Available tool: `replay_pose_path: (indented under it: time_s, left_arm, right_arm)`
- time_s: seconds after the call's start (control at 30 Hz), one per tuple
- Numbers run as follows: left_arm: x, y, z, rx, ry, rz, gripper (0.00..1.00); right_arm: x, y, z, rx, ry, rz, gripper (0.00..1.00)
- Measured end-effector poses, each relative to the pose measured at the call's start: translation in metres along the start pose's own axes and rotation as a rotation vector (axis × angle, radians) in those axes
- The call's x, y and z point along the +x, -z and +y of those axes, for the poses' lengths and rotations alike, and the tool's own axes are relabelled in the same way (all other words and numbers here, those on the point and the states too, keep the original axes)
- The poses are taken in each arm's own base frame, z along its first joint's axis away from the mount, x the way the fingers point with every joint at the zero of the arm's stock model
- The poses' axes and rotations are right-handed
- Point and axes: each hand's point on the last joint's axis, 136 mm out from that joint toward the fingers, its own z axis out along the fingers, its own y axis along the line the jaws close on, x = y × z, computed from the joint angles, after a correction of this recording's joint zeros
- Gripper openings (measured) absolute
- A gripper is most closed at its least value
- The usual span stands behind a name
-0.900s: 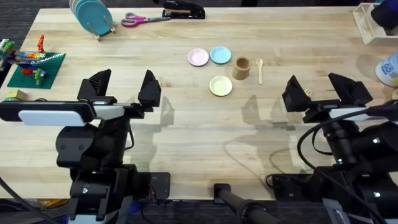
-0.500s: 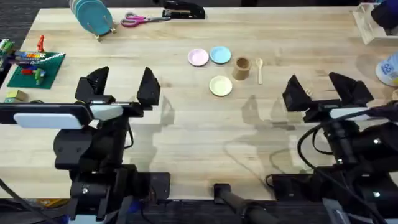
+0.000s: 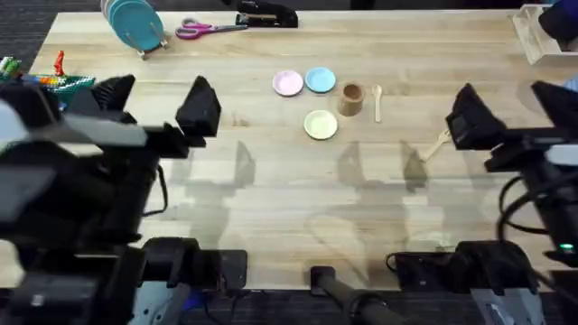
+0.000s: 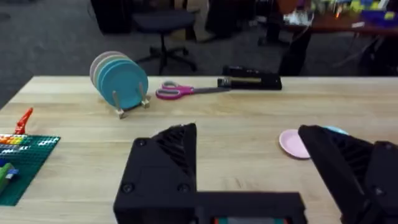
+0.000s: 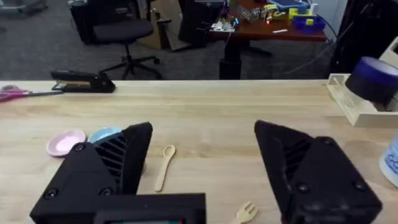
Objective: Pick up a utensil and set it on the pink plate, then put the other utensil in the container.
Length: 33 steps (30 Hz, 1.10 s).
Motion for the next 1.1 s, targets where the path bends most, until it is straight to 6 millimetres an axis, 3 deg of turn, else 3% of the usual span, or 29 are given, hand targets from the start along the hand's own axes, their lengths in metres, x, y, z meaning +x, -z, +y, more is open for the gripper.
replay_pose_path:
  time_s: [0.4, 0.67, 0.93, 1.1]
  left_arm:
    - [-0.031, -0.012, -0.001, 0.0, 0.004, 0.33, 0.993]
    - [-0.049, -0.023, -0.019, 0.115, -0.041, 0.473, 0.993]
    - [-0.038, -0.037, -0.049, 0.336, -0.128, 0.535, 0.992]
    - [-0.029, -0.04, -0.066, 0.461, -0.15, 0.556, 0.993]
  right_arm:
    - [-0.015, 0.002, -0.001, 0.01, 0.001, 0.334, 0.997]
    - [-0.009, -0.003, -0.001, 0.015, 0.003, 0.612, 0.998]
    - [0.014, -0.015, -0.001, 0.018, 0.009, 0.866, 0.997]
    - [0.02, -0.026, -0.001, 0.018, 0.011, 0.927, 0.997]
